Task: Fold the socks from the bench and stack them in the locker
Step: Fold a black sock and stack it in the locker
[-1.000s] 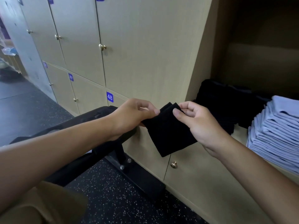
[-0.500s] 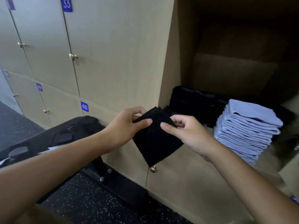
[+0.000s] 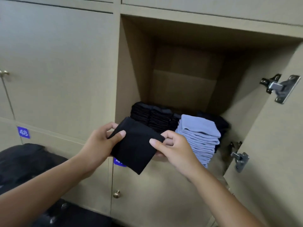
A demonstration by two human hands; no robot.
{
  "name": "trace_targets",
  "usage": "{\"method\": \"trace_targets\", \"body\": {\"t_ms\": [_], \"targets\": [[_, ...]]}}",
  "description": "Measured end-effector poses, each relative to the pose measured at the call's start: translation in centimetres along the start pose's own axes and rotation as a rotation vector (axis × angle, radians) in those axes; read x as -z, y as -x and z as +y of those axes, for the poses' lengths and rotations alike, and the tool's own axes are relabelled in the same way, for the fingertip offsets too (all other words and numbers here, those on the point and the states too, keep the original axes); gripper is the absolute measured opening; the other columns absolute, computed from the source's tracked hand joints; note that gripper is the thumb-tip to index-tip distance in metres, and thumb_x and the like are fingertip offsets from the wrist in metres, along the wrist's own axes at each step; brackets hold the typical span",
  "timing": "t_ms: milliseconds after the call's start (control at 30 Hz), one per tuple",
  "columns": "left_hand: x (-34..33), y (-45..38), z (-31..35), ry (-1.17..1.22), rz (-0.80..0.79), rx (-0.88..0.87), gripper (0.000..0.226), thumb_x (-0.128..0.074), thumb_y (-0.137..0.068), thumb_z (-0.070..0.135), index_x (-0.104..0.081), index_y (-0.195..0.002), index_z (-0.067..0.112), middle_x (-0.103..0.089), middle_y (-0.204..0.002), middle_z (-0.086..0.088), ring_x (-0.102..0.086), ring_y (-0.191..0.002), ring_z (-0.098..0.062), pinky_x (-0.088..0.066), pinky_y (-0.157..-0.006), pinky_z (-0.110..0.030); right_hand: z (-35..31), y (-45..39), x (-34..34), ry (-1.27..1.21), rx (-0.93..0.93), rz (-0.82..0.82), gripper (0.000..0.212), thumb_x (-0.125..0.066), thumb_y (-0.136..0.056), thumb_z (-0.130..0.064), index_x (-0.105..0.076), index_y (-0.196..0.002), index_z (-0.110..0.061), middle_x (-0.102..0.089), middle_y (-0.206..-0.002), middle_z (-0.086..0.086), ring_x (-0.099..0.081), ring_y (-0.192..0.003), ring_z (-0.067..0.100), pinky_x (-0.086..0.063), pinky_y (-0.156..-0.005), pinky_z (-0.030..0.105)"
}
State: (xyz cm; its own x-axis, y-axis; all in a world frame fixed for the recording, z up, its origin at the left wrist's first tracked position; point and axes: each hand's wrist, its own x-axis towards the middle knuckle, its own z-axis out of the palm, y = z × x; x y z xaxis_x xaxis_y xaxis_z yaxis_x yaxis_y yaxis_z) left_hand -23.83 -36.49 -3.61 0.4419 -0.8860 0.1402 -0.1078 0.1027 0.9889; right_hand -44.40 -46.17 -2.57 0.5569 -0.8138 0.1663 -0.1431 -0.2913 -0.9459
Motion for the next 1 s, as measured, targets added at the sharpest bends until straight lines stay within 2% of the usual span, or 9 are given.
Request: {"method": "trace_targets", "body": {"t_ms": [100, 200, 333, 500, 633, 733, 800, 933, 1000], "targets": [[-1.2, -0.6, -0.4, 0.025, -0.015, 0.002, 0.012, -0.058, -0.103, 0.019, -0.062, -0.100, 0.008, -0.076, -0.091, -0.017, -0.072, -0.076, -0.024, -0.056, -0.069, -0.040, 0.0, -0.3, 0.4, -0.070, -0.007, 0.108, 0.027, -0.074, -0.091, -0.018, -0.048, -0.097, -0.015, -0.061, -0.073, 0.020, -0.069, -0.074, 0.037, -0.051, -0.056, 0.018], [-2.3, -1.1, -0.6, 0.067, -0.011, 0.010, 0.010, -0.060, -0.101, 0.019, -0.065, -0.102, 0.010, -0.075, -0.086, -0.016, -0.073, -0.076, -0.024, -0.057, -0.071, -0.041, 0.1, -0.7, 0.6, -0.068, 0.008, 0.218, 0.032, -0.074, -0.090, -0.020, -0.044, -0.100, -0.023, -0.057, -0.070, 0.011, -0.064, -0.066, 0.028, -0.041, -0.047, 0.017], [-3.0, -2.0, 0.2, 0.079, -0.051, 0.024, 0.014, -0.063, -0.097, 0.016, -0.065, -0.109, 0.008, -0.077, -0.091, -0.017, -0.076, -0.086, -0.032, -0.061, -0.074, -0.041, 0.4, -1.6, 0.4, -0.047, 0.071, 0.362, 0.034, -0.075, -0.086, -0.030, -0.043, -0.095, -0.033, -0.058, -0.070, -0.003, -0.050, -0.062, 0.013, -0.042, -0.058, 0.029], [-4.1, -3.4, 1.8, 0.097, -0.090, 0.044, 0.016, -0.066, -0.095, 0.010, -0.067, -0.111, 0.008, -0.078, -0.096, -0.014, -0.076, -0.093, -0.028, -0.060, -0.073, -0.035, -0.7, -1.9, 0.9, -0.054, 0.146, 0.498, 0.031, -0.073, -0.090, -0.022, -0.042, -0.089, -0.021, -0.039, -0.060, -0.007, -0.034, -0.056, 0.007, -0.033, -0.053, 0.017], [-5.2, -4.8, 2.9, 0.090, -0.086, 0.031, 0.016, -0.065, -0.097, 0.012, -0.068, -0.112, 0.009, -0.078, -0.097, -0.012, -0.075, -0.095, -0.028, -0.059, -0.079, -0.042, -1.4, -2.0, 1.5, -0.088, 0.162, 0.573, 0.027, -0.072, -0.091, -0.021, -0.046, -0.088, -0.020, -0.046, -0.062, -0.010, -0.040, -0.056, 0.011, -0.034, -0.052, 0.015], [-6.2, -5.8, 4.3, 0.111, -0.091, 0.036, 0.016, -0.065, -0.098, 0.014, -0.067, -0.112, 0.008, -0.077, -0.096, -0.015, -0.075, -0.095, -0.031, -0.060, -0.082, -0.050, -2.0, -1.8, 2.2, -0.128, 0.164, 0.564, 0.026, -0.075, -0.090, -0.024, -0.050, -0.099, -0.028, -0.067, -0.091, -0.009, -0.059, -0.065, 0.017, -0.045, -0.060, 0.014], [-7.0, -6.6, 5.4, 0.119, -0.096, 0.031, 0.016, -0.065, -0.098, 0.015, -0.066, -0.112, 0.007, -0.078, -0.098, -0.015, -0.075, -0.096, -0.032, -0.060, -0.086, -0.052, -2.4, -1.7, 2.7, -0.132, 0.168, 0.560, 0.034, -0.075, -0.089, -0.022, -0.048, -0.105, -0.034, -0.067, -0.103, -0.014, -0.065, -0.072, 0.017, -0.050, -0.067, 0.017], [-9.2, -9.1, 7.7, 0.069, -0.148, 0.033, 0.018, -0.068, -0.097, 0.015, -0.065, -0.111, 0.004, -0.079, -0.099, -0.013, -0.076, -0.094, -0.033, -0.060, -0.086, -0.051, -3.0, -2.0, 4.5, -0.138, 0.180, 0.624, 0.041, -0.073, -0.090, -0.009, -0.049, -0.111, -0.035, -0.066, -0.109, -0.018, -0.068, -0.076, 0.009, -0.052, -0.064, 0.017], [-10.3, -10.6, 8.8, 0.004, -0.224, 0.049, 0.016, -0.069, -0.096, 0.013, -0.065, -0.106, 0.002, -0.079, -0.098, -0.014, -0.075, -0.091, -0.032, -0.060, -0.081, -0.043, -3.2, -2.2, 6.0, -0.109, 0.183, 0.680, 0.041, -0.073, -0.090, -0.010, -0.051, -0.110, -0.039, -0.066, -0.110, -0.022, -0.069, -0.080, 0.006, -0.053, -0.067, 0.017]]}}
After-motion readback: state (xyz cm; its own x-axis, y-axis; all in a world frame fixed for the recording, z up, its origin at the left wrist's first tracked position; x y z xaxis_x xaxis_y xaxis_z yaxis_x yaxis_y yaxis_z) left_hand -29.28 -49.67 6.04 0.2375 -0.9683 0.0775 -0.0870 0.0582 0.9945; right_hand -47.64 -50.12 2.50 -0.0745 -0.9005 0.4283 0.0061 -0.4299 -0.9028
